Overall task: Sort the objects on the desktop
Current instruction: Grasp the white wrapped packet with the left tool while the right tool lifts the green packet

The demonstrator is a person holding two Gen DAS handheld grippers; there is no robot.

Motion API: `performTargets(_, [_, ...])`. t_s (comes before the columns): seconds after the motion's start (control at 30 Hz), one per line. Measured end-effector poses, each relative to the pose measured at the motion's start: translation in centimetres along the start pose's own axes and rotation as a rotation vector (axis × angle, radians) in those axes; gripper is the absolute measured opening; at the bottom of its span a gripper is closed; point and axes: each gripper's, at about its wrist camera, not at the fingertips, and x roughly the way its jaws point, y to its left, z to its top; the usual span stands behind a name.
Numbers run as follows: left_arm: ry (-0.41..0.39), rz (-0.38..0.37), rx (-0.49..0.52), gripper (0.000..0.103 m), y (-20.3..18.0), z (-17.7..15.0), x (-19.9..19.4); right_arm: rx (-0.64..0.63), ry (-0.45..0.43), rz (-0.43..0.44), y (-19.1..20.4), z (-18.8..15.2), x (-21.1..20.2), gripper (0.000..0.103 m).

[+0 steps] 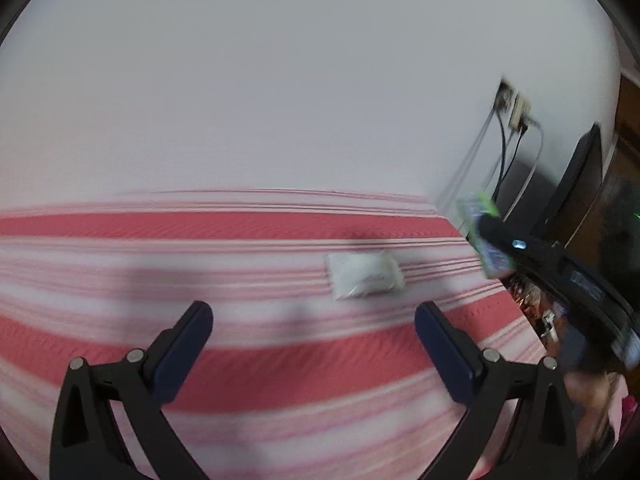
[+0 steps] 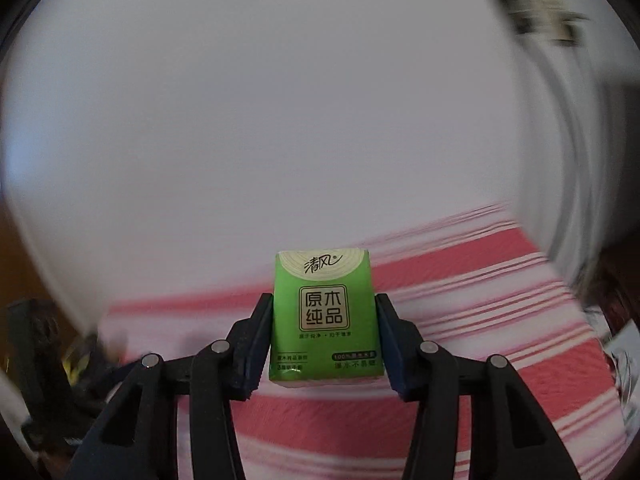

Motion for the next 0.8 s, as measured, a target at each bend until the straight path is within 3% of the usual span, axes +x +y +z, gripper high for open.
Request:
performTargets(0.1, [0.073, -0.029, -0.012, 0.098, -2.3, 1.8, 4.3, 0.017, -0.059, -0.120, -1.5, 0.2, -0.4, 0.052])
performTargets(0.2, [0.129, -0.066, 0.000, 0.098, -4.1, 2.1, 6.8, 0.077, -0.074, -0.146, -3.0, 0.4, -0.2, 0.052])
performTargets(0.27, [0.161, 0.026, 0.021, 0.095, -5.2, 2.1, 8.8, 0.133, -0.074, -0.143, -4.3, 0.7, -0.2, 0.052])
performTargets(0.4, [0.225, 0.074, 0.006, 0.094, -5.6, 1.5, 11.8, 0.194, -0.096, -0.137, -5.5, 1.2, -0.6, 0.052])
performTargets(0.5, [0.235, 0.139, 0.128, 0.097, -7.3, 1.1, 12.4, 0.200, -0.088, -0.130, -5.9, 1.7, -0.3, 0.052])
performTargets(0.57, [0.235, 0.139, 0.130, 0.094, -7.5, 1.1, 12.4, 0.194, -0.084, -0.132, -4.9, 1.1, -0.2, 0.052])
performTargets(0.67, [0.203, 0.152, 0.110, 0.063, -6.8, 1.5, 11.6, 0.186, -0.083, -0.138, -4.5, 0.6, -0.2, 0.052])
performTargets(0.73, [0.197, 0.116, 0.105, 0.057, -6.0, 1.5, 11.0, 0.193, -0.081, -0.143, -4.4, 0.3, -0.3, 0.052])
performTargets(0.77, [0.192, 0.114, 0.110, 0.044, -5.5, 1.5, 10.6, 0.196, -0.081, -0.146, -4.3, 0.1, -0.3, 0.052])
performTargets(0.8, [0.189, 0.107, 0.105, 0.041, -4.7, 1.5, 10.1, 0.196, -0.083, -0.152, -4.4, 0.1, -0.3, 0.052])
